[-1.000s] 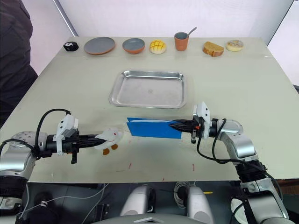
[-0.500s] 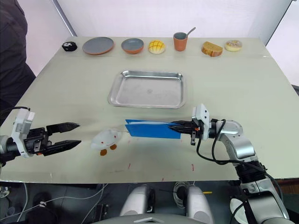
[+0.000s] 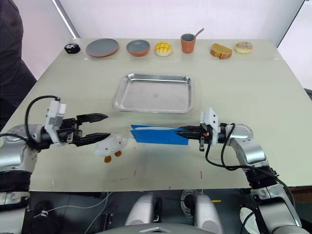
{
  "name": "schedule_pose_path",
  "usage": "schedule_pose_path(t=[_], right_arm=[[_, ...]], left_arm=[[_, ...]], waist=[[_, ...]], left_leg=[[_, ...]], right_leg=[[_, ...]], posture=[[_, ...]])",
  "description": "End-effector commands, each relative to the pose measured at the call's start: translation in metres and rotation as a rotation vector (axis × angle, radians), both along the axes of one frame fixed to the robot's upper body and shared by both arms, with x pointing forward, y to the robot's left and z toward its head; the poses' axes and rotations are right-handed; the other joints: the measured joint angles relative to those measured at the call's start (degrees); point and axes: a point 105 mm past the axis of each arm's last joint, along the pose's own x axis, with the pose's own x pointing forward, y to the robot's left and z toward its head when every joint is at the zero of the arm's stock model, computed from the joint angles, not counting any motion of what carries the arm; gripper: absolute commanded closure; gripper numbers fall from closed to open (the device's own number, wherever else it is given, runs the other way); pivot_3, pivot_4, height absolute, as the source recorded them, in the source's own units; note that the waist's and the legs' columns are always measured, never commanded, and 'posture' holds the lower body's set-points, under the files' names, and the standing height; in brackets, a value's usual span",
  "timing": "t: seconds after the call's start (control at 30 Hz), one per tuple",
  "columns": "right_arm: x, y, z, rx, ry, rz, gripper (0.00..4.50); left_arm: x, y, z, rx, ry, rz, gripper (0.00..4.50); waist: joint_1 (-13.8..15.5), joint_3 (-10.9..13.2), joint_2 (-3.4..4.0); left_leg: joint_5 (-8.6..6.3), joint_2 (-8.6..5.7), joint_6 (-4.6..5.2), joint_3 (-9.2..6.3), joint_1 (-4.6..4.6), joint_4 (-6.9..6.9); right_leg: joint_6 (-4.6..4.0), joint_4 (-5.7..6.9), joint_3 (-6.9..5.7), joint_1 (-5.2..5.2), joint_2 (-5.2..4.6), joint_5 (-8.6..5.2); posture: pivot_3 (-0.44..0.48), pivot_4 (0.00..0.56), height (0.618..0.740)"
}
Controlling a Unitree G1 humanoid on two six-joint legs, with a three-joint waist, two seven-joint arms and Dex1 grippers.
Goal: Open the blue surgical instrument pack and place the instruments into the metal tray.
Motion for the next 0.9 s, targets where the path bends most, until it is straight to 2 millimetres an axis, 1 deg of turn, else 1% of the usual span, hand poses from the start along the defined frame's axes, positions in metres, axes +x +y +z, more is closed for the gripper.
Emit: schedule_pose_path(t=[0.03, 0.23, 0.4, 0.8, 0.9], right_arm=[[0.000, -0.003, -0.007, -0.040, 0.011, -0.010, 4.50], [0.000, -0.002, -0.005, -0.040, 0.003, -0.011, 4.50], [0.000, -0.001, -0.005, -0.040, 0.002, -0.011, 4.50], [0.001, 0.000, -0.006, -0.047, -0.002, -0.013, 4.50], [0.001, 0.001, -0.006, -0.047, -0.005, -0.015, 4.50]], left_arm=[[0.009, -0.019, 0.002, 0.035, -0.057, -0.046, 1.33], [0.023, -0.044, -0.003, 0.062, -0.091, -0.100, 1.33], [0.029, -0.050, -0.009, 0.086, -0.105, -0.119, 1.33], [0.030, -0.069, -0.019, 0.082, -0.120, -0.162, 1.33], [0.028, -0.073, -0.021, 0.070, -0.119, -0.179, 2.16]], waist=[[0.0, 0.0, -0.02], [0.0, 0.0, -0.02], [0.0, 0.0, -0.02], [0.0, 0.0, -0.03], [0.0, 0.0, -0.03]], left_leg=[[0.00, 0.00, 0.00, 0.01, 0.00, 0.00], [0.00, 0.00, 0.00, -0.01, 0.00, 0.01], [0.00, -0.01, 0.00, -0.02, -0.01, 0.02], [0.00, -0.01, 0.00, -0.03, -0.01, 0.02], [0.00, -0.01, 0.00, -0.03, -0.01, 0.02]], right_leg=[[0.00, 0.00, 0.01, 0.00, 0.00, 0.00], [0.01, 0.00, 0.02, 0.00, 0.02, 0.00], [0.01, 0.00, 0.02, 0.01, 0.02, 0.00], [0.01, 0.00, 0.02, 0.01, 0.02, 0.01], [0.01, 0.00, 0.02, 0.01, 0.03, 0.01]], posture=[[0.000, 0.150, 0.740], [0.000, 0.150, 0.740], [0.000, 0.150, 0.740], [0.000, 0.150, 0.740], [0.000, 0.150, 0.740]])
